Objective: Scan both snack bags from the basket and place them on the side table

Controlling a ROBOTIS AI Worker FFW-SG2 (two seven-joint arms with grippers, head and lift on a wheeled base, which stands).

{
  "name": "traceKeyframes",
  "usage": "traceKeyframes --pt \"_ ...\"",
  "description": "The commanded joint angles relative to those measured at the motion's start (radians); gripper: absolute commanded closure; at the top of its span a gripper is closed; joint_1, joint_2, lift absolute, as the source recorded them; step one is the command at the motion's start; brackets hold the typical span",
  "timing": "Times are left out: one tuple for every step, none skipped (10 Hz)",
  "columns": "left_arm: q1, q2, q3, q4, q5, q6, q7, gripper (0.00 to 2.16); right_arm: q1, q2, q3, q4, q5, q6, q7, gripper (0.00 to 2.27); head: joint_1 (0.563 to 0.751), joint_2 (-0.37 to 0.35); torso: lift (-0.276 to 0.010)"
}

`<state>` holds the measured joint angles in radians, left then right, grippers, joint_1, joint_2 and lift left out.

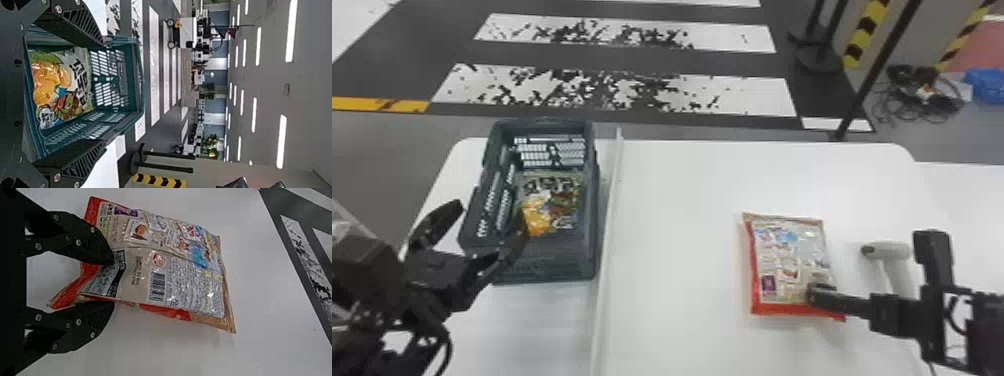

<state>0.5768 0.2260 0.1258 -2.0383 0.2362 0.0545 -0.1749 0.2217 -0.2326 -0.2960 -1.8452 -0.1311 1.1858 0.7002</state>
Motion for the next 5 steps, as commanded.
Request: traceKeyframes --pt "0.000 -0.001 0.000 0.003 0.000 0.000 0.000 0.14 0.013 -0.001 -0.023 -0.002 -0.025 -0.021 0.013 2.25 0.695 -0.035 -0.075" --pt "0.002 -0.001 0.000 0.003 0.000 0.000 0.000 0.14 0.016 0.002 -0.046 -0.003 -0.041 -0.024 0.028 2.25 0.695 -0.035 -0.075" --pt "0.003 -0.001 0.000 0.003 0.000 -0.003 0.000 0.14 0.021 0.006 -0.068 -0.006 -0.067 -0.030 0.032 2.25 0.695 -0.038 -0.075" --pt "0.005 -0.001 0.001 0.003 0.000 -0.003 -0.002 0.14 0.024 0.007 -0.104 -0.023 -0.114 -0.024 0.039 2.25 0.695 -0.042 -0.075" --pt "0.005 -0.001 0.001 0.001 0.000 -0.003 -0.002 0.14 0.025 0.007 -0.158 -0.059 -0.177 0.016 0.039 2.25 0.695 -0.043 -0.075"
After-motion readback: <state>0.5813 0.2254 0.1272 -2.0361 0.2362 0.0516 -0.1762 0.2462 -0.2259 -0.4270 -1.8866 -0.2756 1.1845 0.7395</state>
